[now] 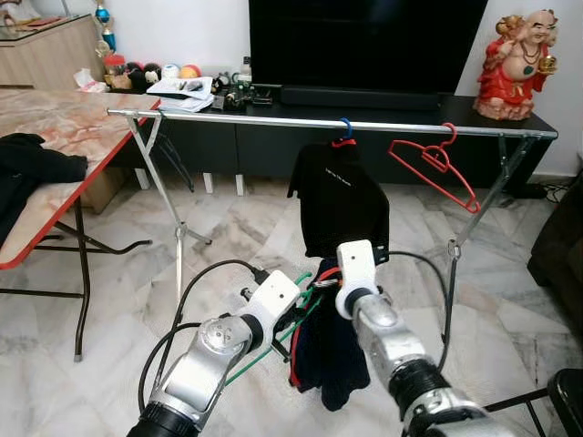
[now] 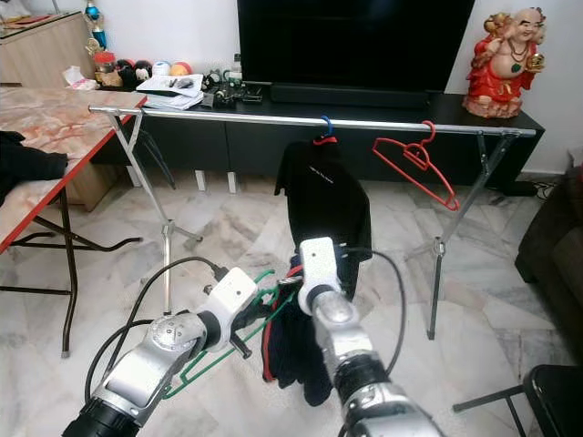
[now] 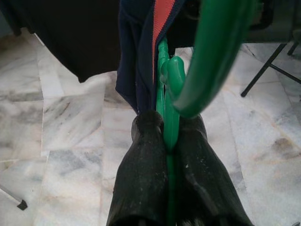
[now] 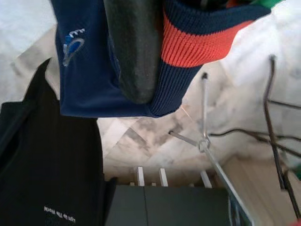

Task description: Hang hanger

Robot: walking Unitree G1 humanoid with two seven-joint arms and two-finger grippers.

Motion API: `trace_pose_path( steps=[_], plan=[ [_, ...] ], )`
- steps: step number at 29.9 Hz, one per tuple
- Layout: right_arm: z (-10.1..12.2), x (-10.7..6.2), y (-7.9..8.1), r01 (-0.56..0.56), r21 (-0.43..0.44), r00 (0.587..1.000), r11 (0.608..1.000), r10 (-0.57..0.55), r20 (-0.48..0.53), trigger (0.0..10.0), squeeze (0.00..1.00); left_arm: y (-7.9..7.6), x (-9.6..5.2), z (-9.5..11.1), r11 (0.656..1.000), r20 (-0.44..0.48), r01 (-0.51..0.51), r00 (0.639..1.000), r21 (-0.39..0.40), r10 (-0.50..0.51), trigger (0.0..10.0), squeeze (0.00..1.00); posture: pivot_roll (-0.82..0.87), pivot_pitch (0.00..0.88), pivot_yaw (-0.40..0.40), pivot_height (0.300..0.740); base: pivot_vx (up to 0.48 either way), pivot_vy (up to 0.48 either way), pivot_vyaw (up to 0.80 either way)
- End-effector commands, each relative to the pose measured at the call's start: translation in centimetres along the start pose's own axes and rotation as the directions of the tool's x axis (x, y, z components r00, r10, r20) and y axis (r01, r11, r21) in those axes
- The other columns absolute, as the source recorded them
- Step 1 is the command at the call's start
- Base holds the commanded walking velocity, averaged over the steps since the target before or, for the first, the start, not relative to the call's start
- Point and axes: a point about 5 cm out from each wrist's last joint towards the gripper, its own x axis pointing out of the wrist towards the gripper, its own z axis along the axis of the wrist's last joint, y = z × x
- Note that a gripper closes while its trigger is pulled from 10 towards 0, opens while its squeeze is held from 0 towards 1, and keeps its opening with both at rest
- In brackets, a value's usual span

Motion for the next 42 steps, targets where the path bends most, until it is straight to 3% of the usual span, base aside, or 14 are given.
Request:
trace_pose_path(
  steps=[1,7,11,14,19,24,30,34,35,38,41,42],
  plan=[
    [0.2,0.0,0.9,-0.035,0.092,0.999,0.995,0.035,0.003,10.0,0.0,-0.6,0.0,0.8,0.999,0.049,0.05,0.998,0.008,-0.05,10.0,0.0,0.11,0.0,-0.03,0.74,0.0,0.0,0.0],
    [0.7,-0.3,2.8,-0.14,0.28,0.99,0.95,0.14,0.019,10.0,0.0,-1.3,0.0,0.9,0.996,0.072,0.089,0.993,-0.007,-0.088,10.0,0.0,0.11,0.0,-0.031,0.74,0.0,0.0,0.0],
    [1.2,-0.4,2.3,-0.106,0.182,0.994,0.978,0.1,0.044,10.0,0.0,-1.8,-0.2,0.5,0.99,0.048,0.139,0.989,0.005,-0.139,10.0,0.0,0.12,0.0,-0.03,0.74,0.0,0.0,0.0],
    [1.6,-0.3,-0.1,0.04,0.093,0.998,0.995,-0.045,0.05,10.0,0.0,-1.9,-0.4,-0.3,0.988,-0.01,0.151,0.988,0.026,-0.151,10.0,0.0,0.12,0.0,-0.028,0.74,0.0,0.0,0.0],
    [2.3,-0.6,-2.5,0.148,0.047,0.987,0.988,-0.15,0.057,10.0,0.0,-1.6,-0.6,-0.9,0.99,-0.042,0.14,0.989,0.031,-0.139,10.0,0.0,0.12,0.0,-0.028,0.74,0.0,0.0,0.0],
    [2.5,-0.6,-2.9,0.16,0.047,0.985,0.986,-0.163,0.061,10.0,0.0,-1.2,-0.8,-1.1,0.991,-0.062,0.127,0.99,0.049,-0.123,10.0,0.0,0.12,0.0,-0.028,0.74,0.0,0.0,0.0],
    [2.0,-0.5,-1.1,0.086,0.045,0.995,0.995,-0.088,0.043,10.0,0.0,-0.7,-0.6,-0.6,0.996,-0.028,0.068,0.997,0.05,-0.066,10.0,0.0,0.12,0.0,-0.026,0.74,0.0,0.0,0.0],
    [1.6,-0.6,1.0,-0.001,0.176,1.0,0.984,-0.003,0.023,10.0,0.0,-0.2,-0.2,0.2,0.999,0.017,0.022,1.0,0.038,-0.023,10.0,0.0,0.12,0.0,-0.026,0.74,0.0,0.0,0.0],
    [1.6,-0.6,1.0,-0.001,0.176,1.0,0.984,-0.003,0.023,10.0,0.0,-0.2,-0.2,0.2,0.999,0.017,0.022,1.0,0.038,-0.023,10.0,0.0,0.12,0.0,-0.026,0.74,0.0,0.0,0.0],
    [1.7,-1.0,3.1,-0.091,0.357,0.996,0.93,0.087,0.027,10.0,0.0,-1.0,0.0,1.1,0.997,0.073,0.071,0.995,0.025,-0.072,10.0,0.0,0.12,0.0,-0.026,0.74,0.0,0.0,0.0],
    [2.0,-1.1,3.6,-0.115,0.419,0.993,0.901,0.11,0.038,10.0,0.0,-1.5,-0.1,1.4,0.995,0.097,0.099,0.99,0.008,-0.099,10.0,0.0,0.12,0.0,-0.026,0.74,0.0,0.0,0.0],
    [2.5,-1.3,4.1,-0.149,0.473,0.989,0.868,0.139,0.056,10.0,0.0,-2.0,-0.1,1.6,0.991,0.115,0.13,0.985,-0.01,-0.128,10.0,0.0,0.11,0.0,-0.028,0.74,0.0,0.0,0.0]
  ],
)
